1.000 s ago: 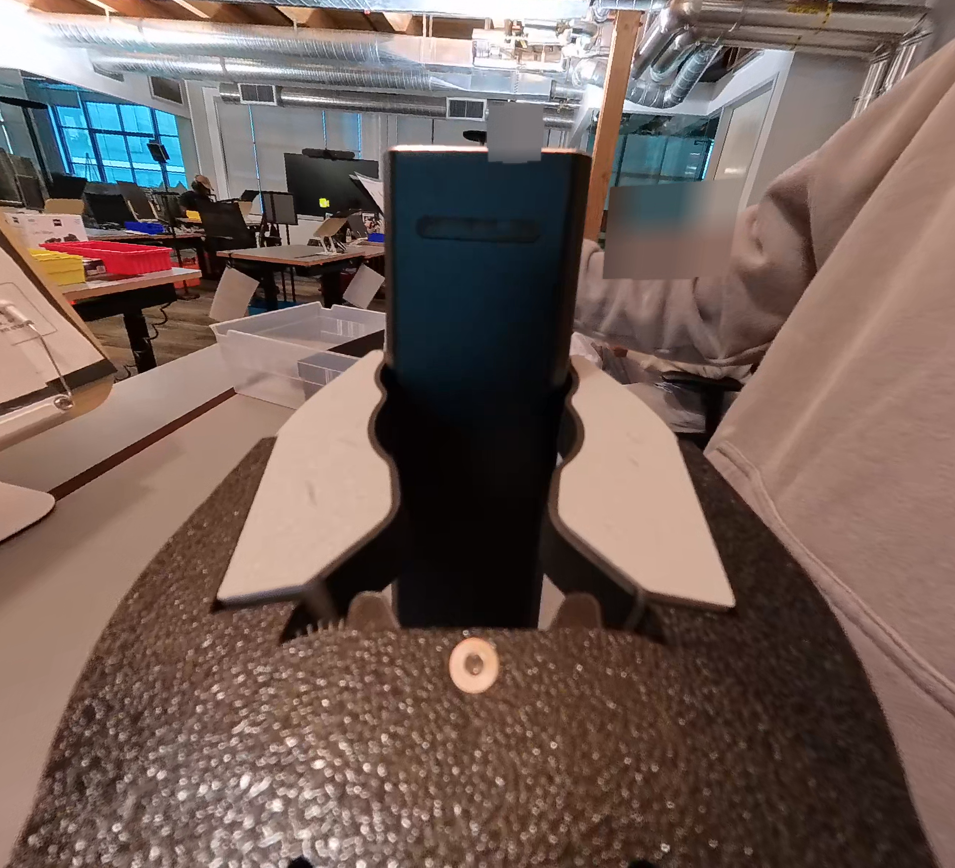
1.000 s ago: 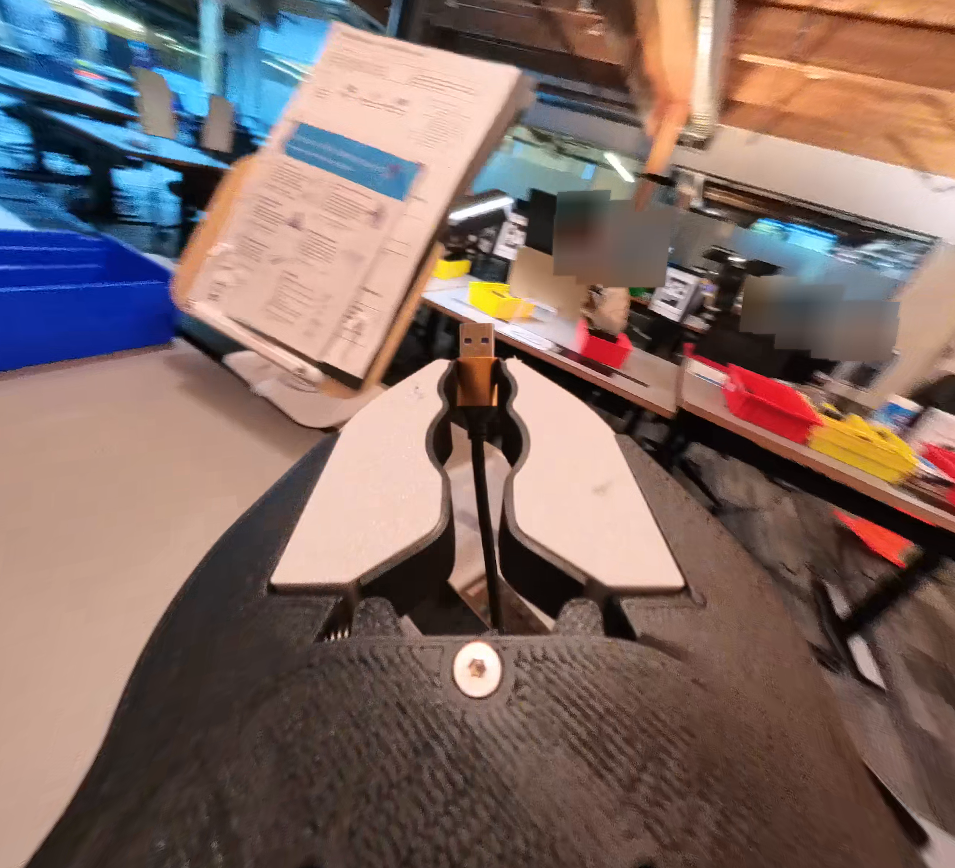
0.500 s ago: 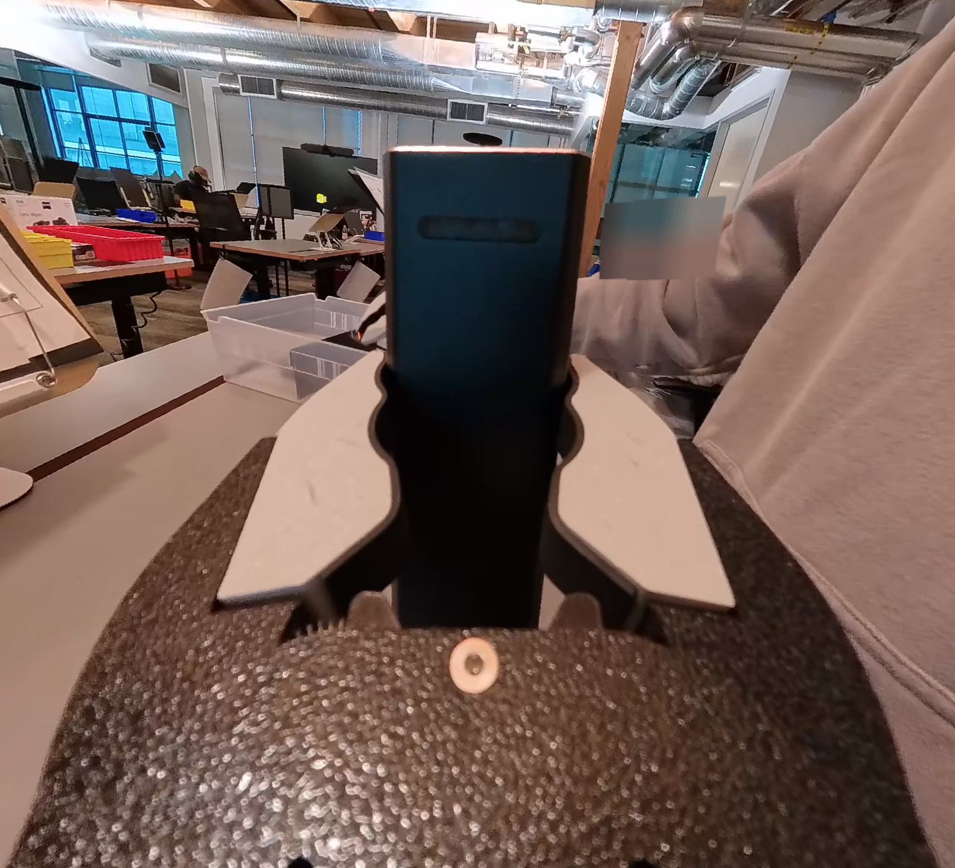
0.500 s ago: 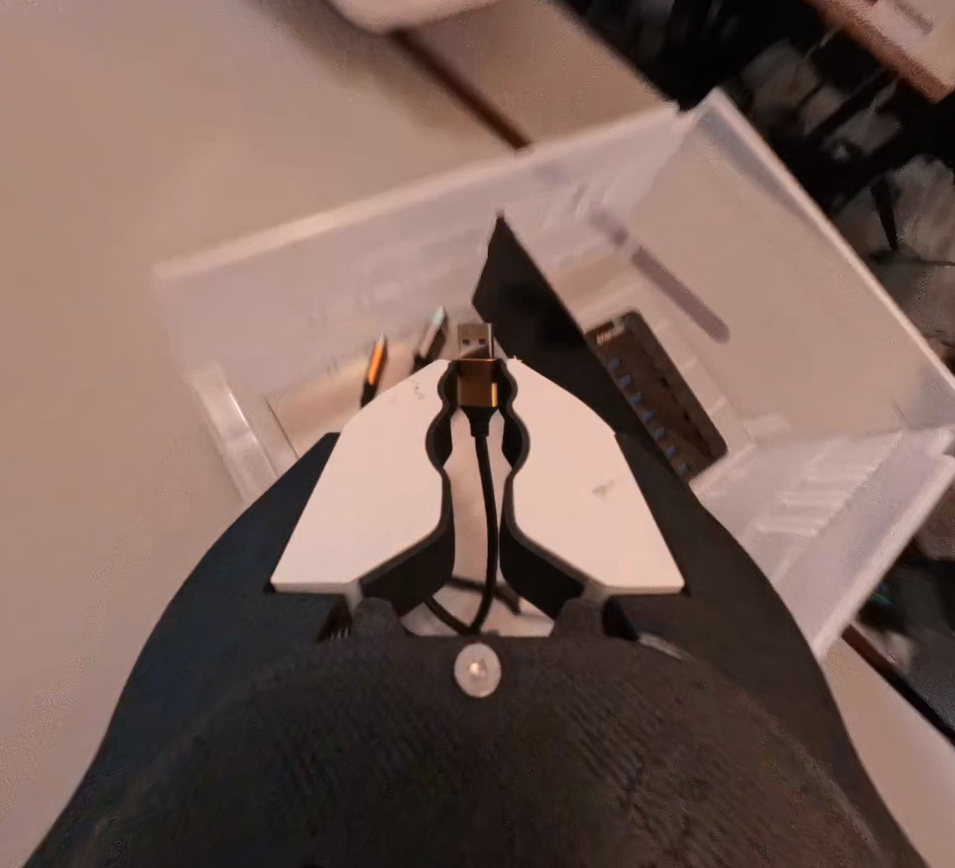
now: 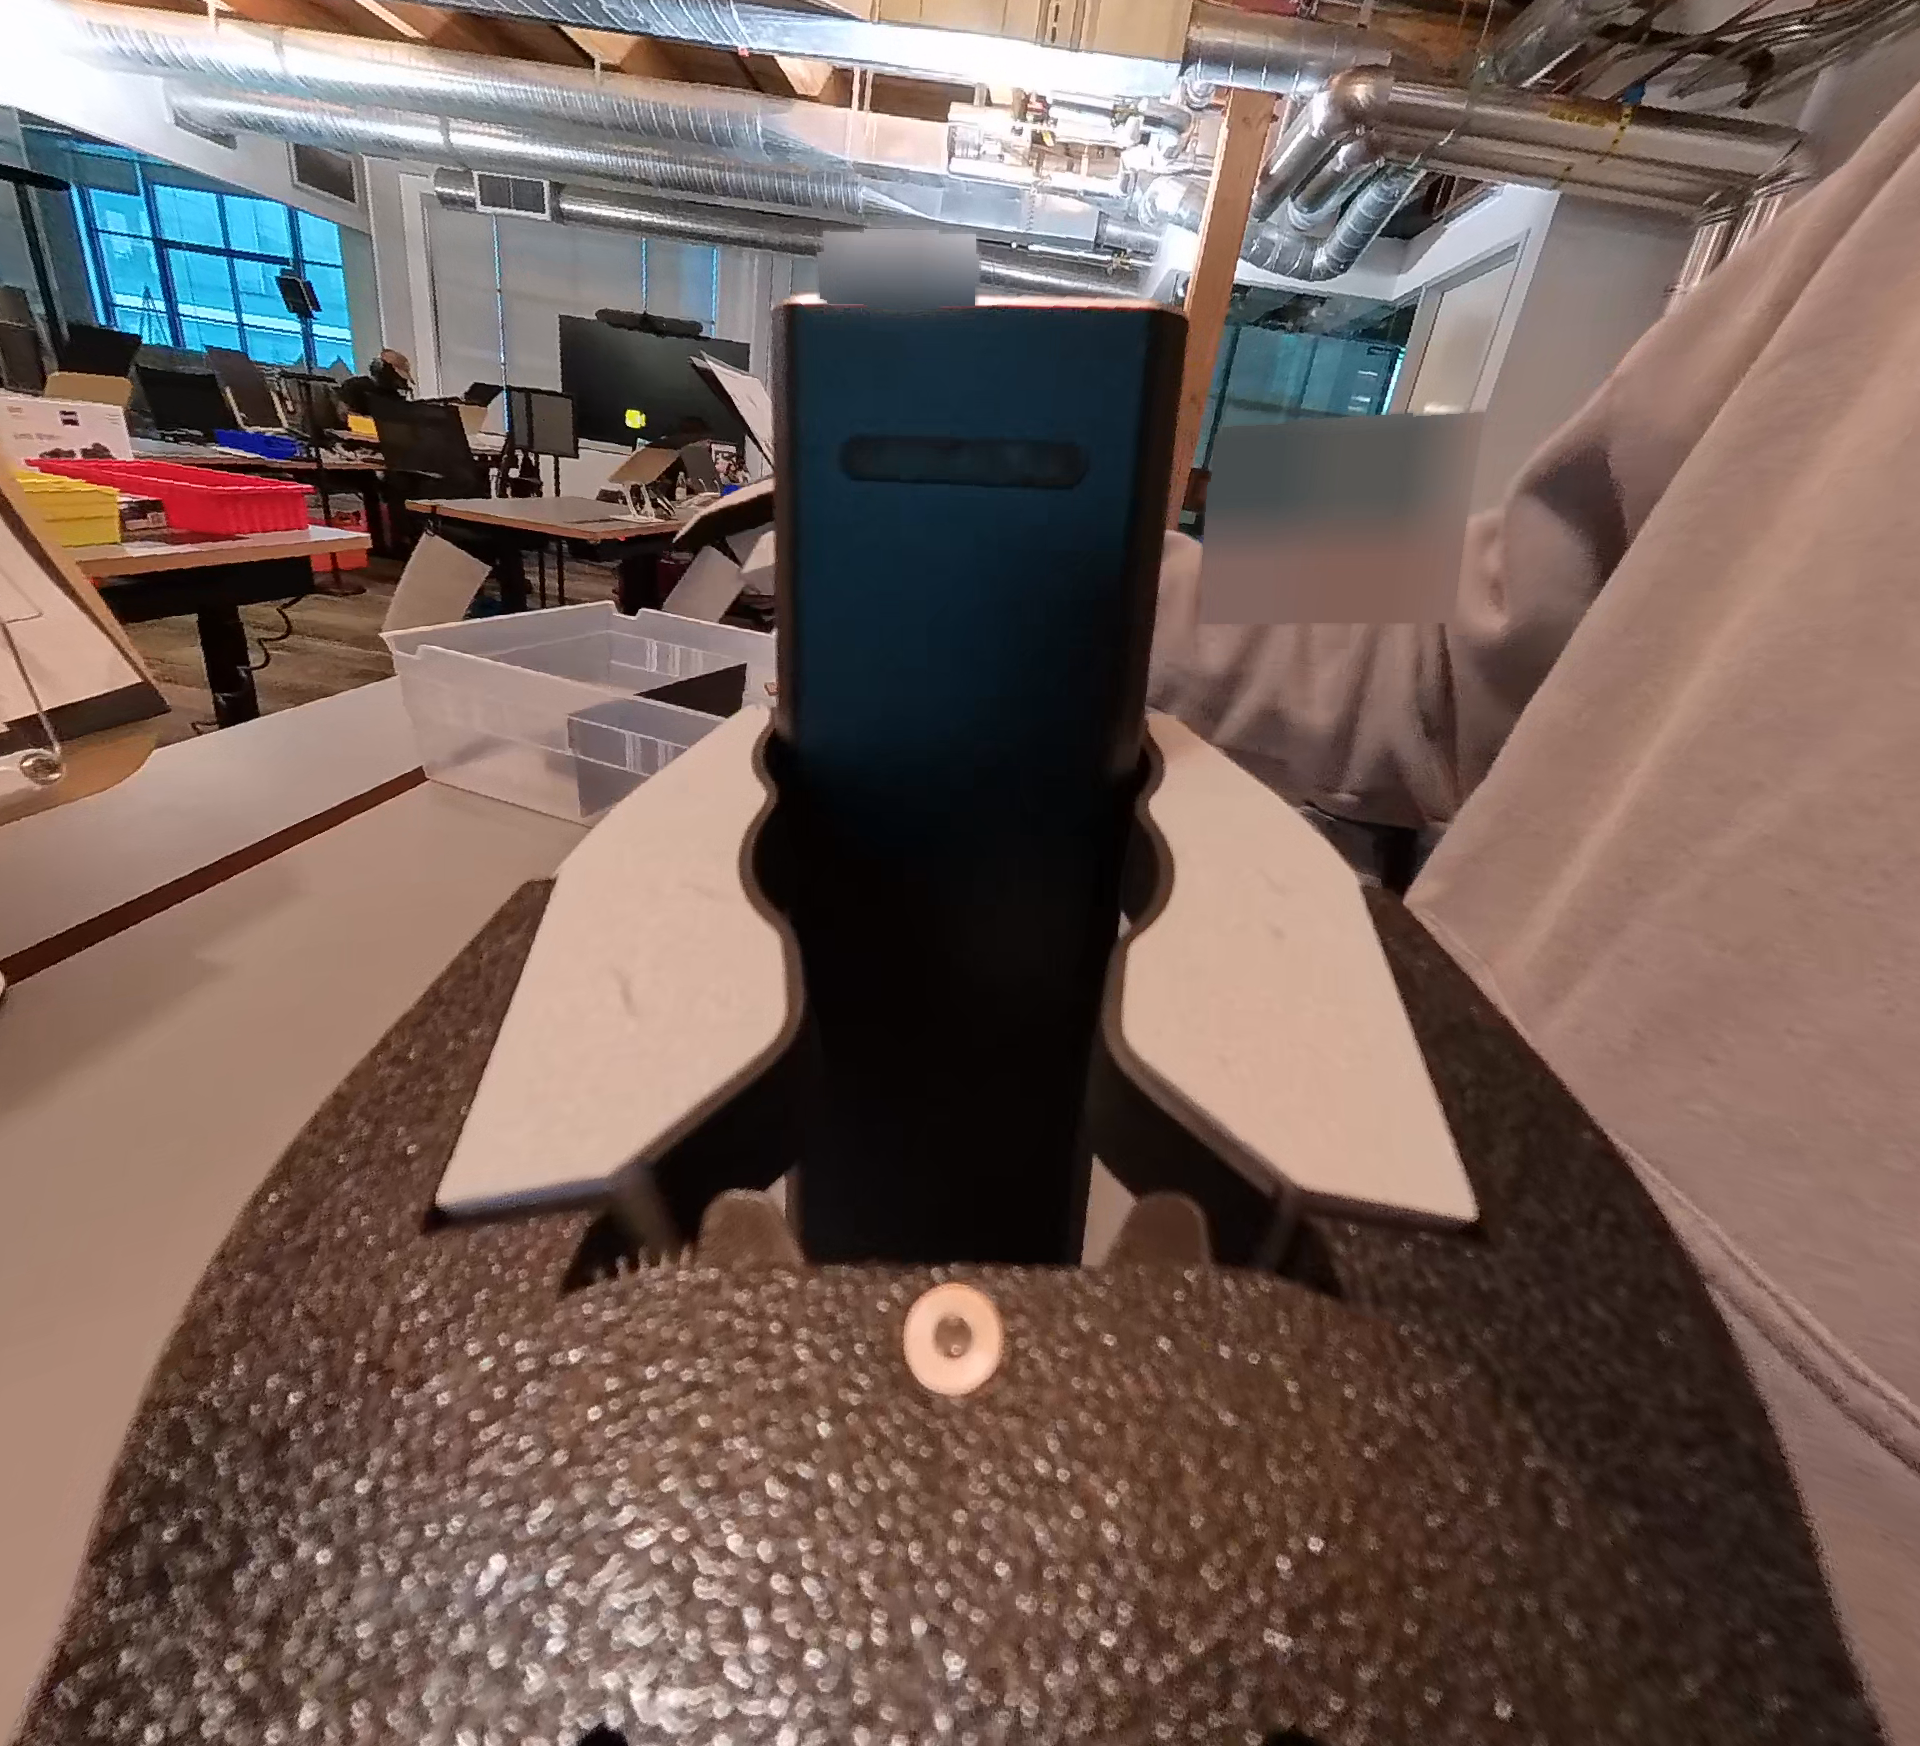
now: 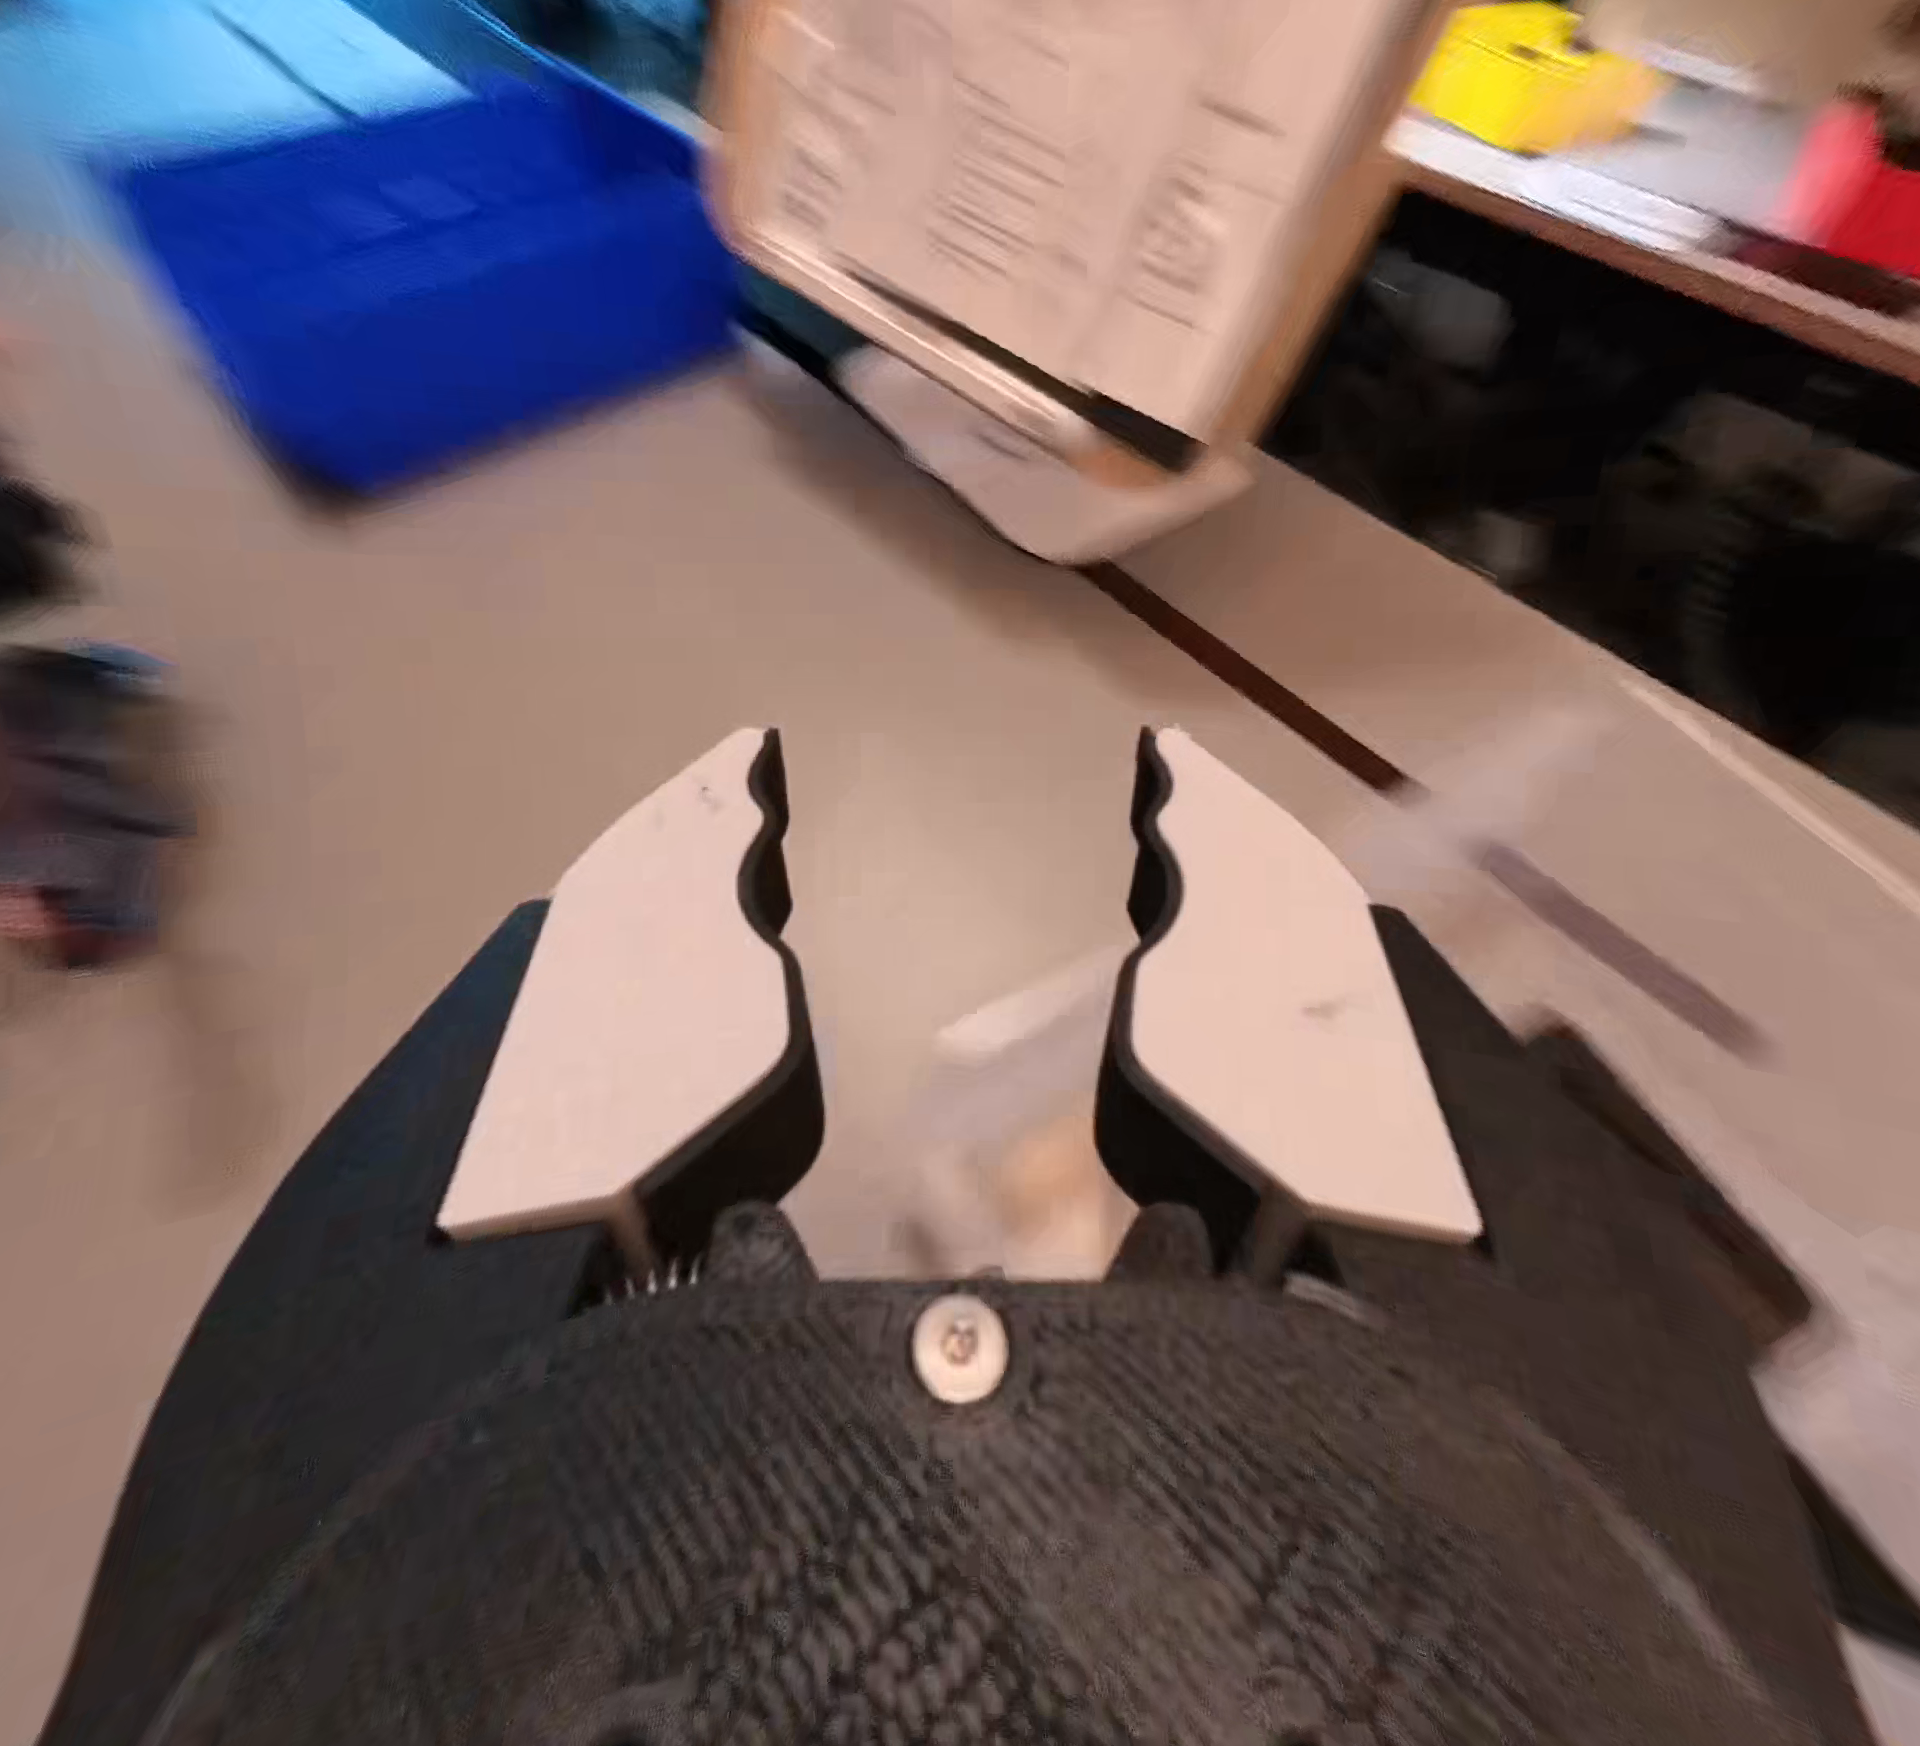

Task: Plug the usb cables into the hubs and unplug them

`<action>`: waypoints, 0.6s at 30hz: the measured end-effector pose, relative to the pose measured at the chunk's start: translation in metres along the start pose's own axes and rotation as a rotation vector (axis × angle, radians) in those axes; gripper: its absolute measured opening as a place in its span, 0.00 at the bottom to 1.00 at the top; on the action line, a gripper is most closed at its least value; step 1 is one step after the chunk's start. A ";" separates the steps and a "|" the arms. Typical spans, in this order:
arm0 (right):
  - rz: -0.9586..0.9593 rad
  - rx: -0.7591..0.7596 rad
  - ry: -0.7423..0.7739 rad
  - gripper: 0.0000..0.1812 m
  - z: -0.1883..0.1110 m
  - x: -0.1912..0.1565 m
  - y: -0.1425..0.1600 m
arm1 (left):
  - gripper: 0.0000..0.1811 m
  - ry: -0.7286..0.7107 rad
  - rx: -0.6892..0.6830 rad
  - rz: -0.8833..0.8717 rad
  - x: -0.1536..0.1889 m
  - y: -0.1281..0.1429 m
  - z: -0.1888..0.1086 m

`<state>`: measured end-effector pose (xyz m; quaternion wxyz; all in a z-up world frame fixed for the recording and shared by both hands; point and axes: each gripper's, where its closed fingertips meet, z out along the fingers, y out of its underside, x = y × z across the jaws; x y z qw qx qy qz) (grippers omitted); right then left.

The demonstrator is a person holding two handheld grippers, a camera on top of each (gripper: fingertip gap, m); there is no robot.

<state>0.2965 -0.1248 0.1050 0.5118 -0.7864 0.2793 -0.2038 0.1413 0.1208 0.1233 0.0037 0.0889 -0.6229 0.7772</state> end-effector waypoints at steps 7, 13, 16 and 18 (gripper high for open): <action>0.014 0.234 -0.414 0.36 0.034 -0.205 -0.066 | 0.33 0.036 -0.049 0.024 0.001 0.004 0.009; -0.044 0.297 -0.475 0.42 0.061 -0.273 -0.093 | 0.34 0.072 -0.136 0.061 0.007 0.015 0.019; -0.063 0.316 -0.563 0.33 0.063 -0.290 -0.095 | 0.33 0.073 -0.180 0.091 0.008 0.020 0.021; -0.117 0.247 -0.573 0.33 0.064 -0.290 -0.090 | 0.33 0.058 -0.223 0.104 0.006 0.023 0.020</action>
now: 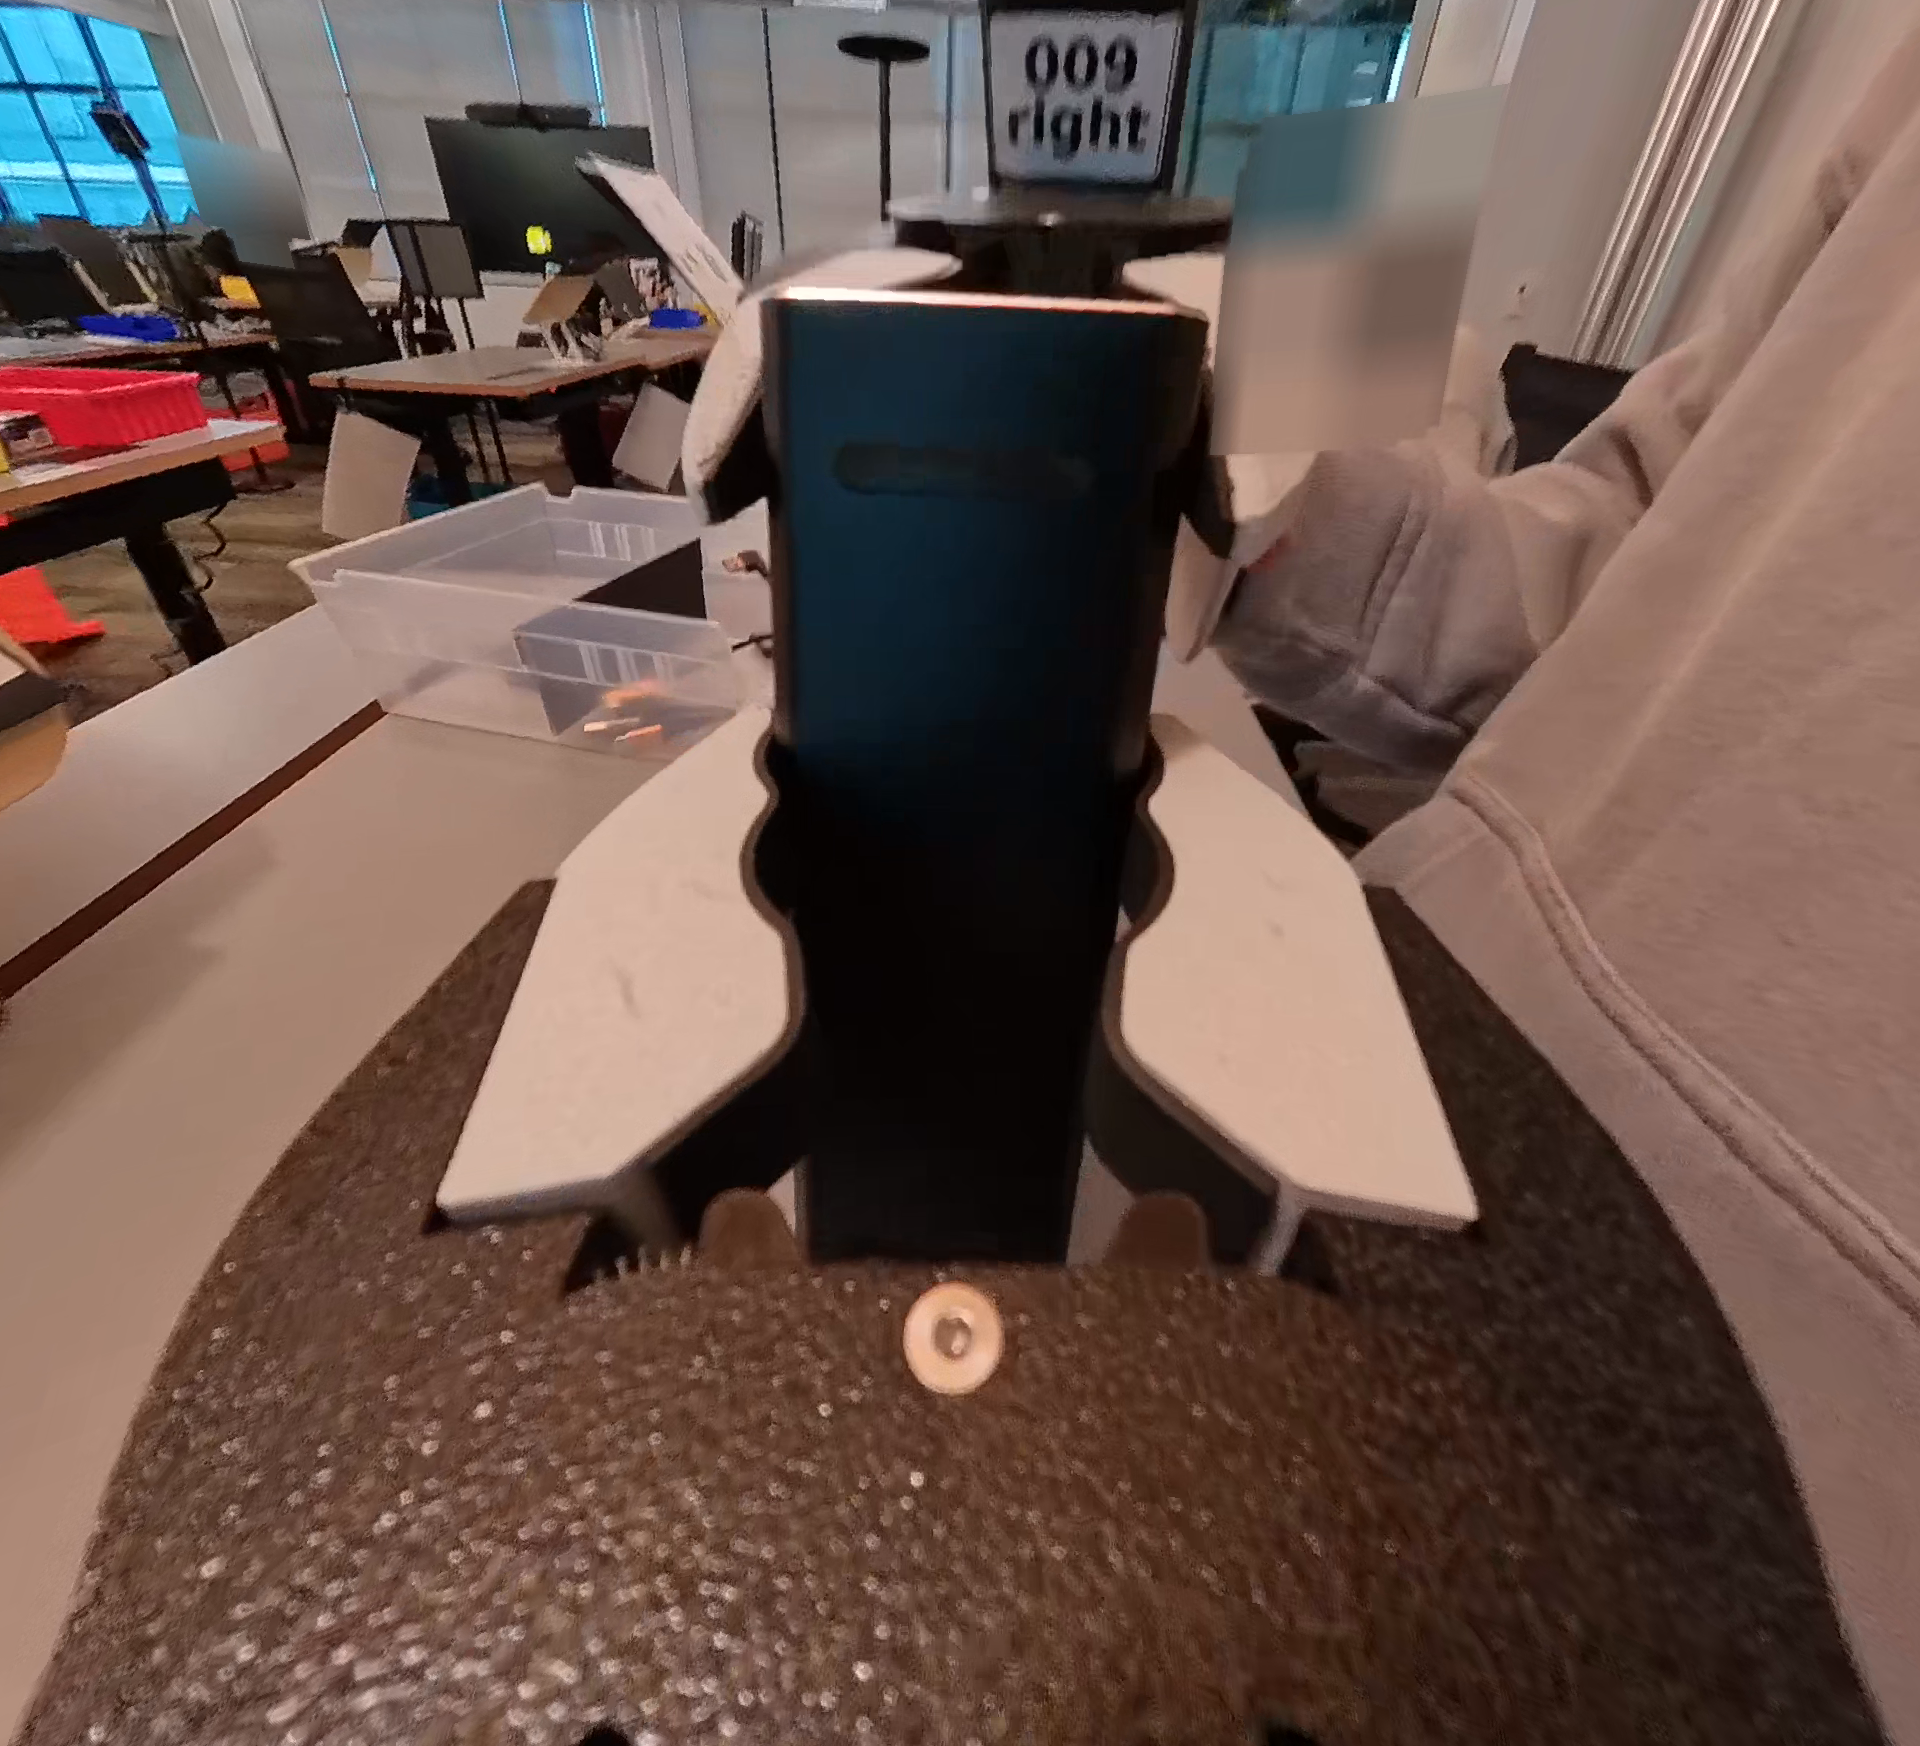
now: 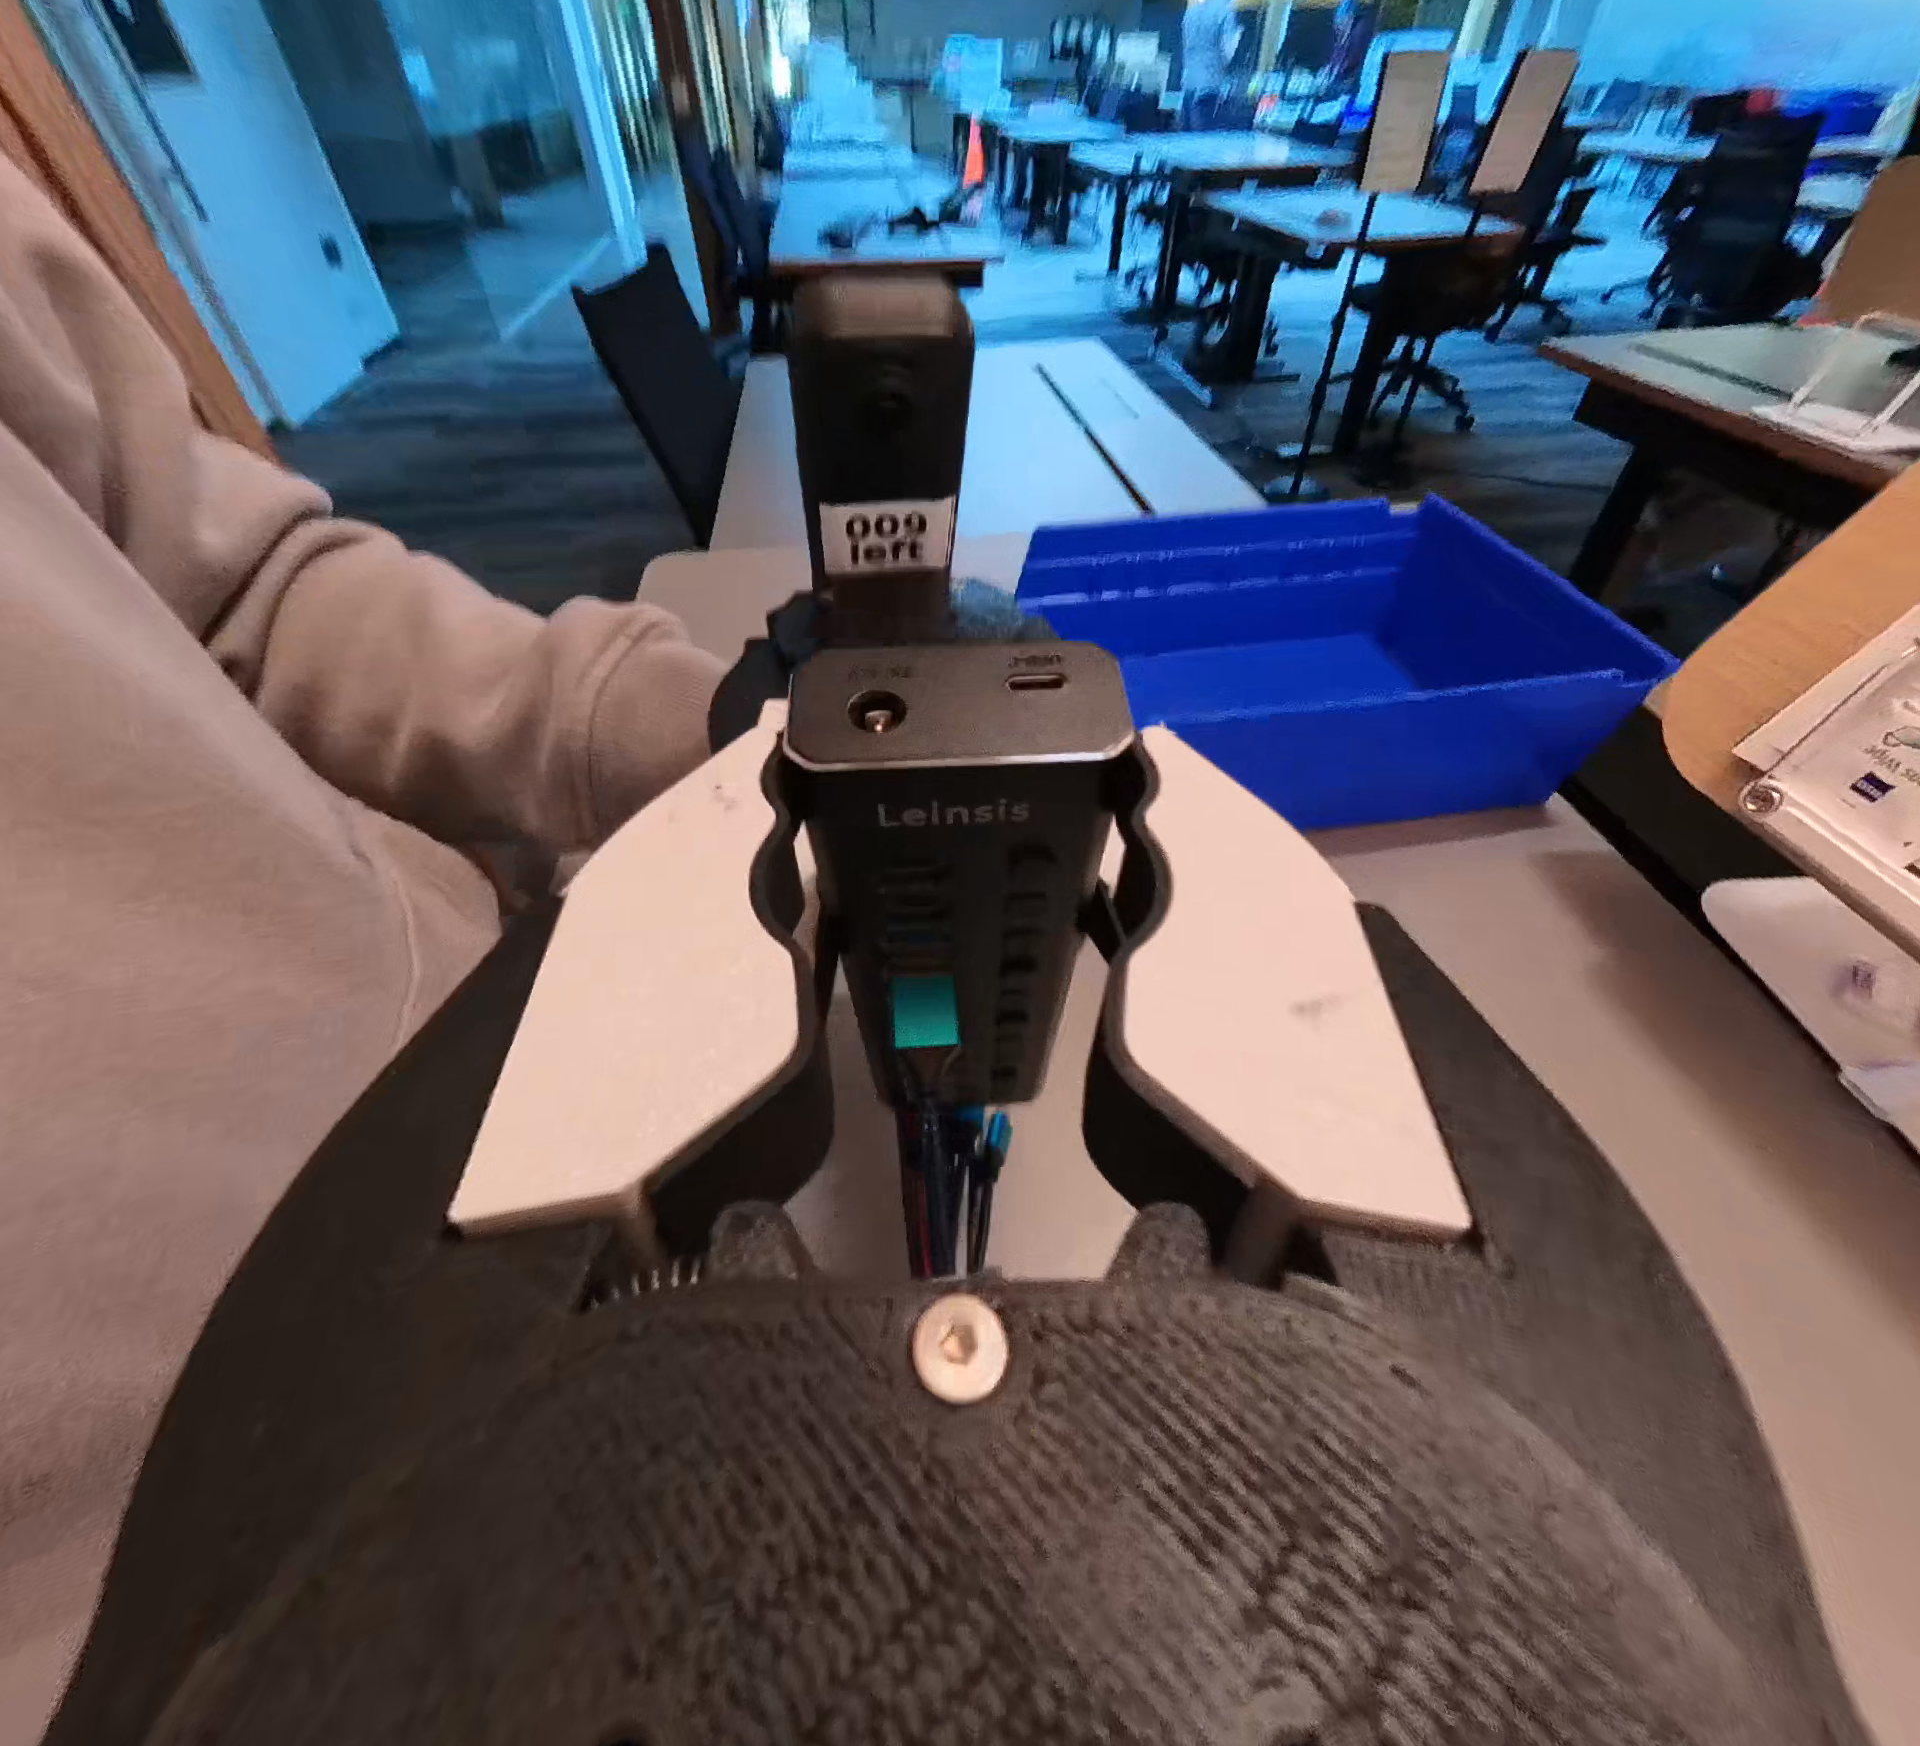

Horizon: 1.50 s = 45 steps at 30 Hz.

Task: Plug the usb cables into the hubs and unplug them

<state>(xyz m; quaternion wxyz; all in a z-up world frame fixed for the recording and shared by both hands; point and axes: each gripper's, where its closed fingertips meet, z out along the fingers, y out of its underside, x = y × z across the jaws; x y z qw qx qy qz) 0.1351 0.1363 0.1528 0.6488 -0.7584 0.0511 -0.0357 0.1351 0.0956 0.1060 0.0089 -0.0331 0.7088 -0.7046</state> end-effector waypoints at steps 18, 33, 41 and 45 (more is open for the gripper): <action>0.039 -0.028 -0.072 0.32 0.008 0.005 -0.012 | 0.38 -0.016 -0.141 -0.145 -0.002 0.018 0.015; 0.022 -0.091 0.008 0.40 -0.019 0.010 0.005 | 0.37 -0.082 -0.070 -0.116 -0.013 0.018 0.012; 0.047 -0.225 -0.010 0.19 -0.029 0.007 0.046 | 0.37 -0.075 -0.070 -0.084 -0.011 0.015 0.007; 0.025 -0.204 -0.007 0.12 -0.020 0.005 0.047 | 0.36 -0.065 -0.049 -0.077 -0.009 0.012 0.008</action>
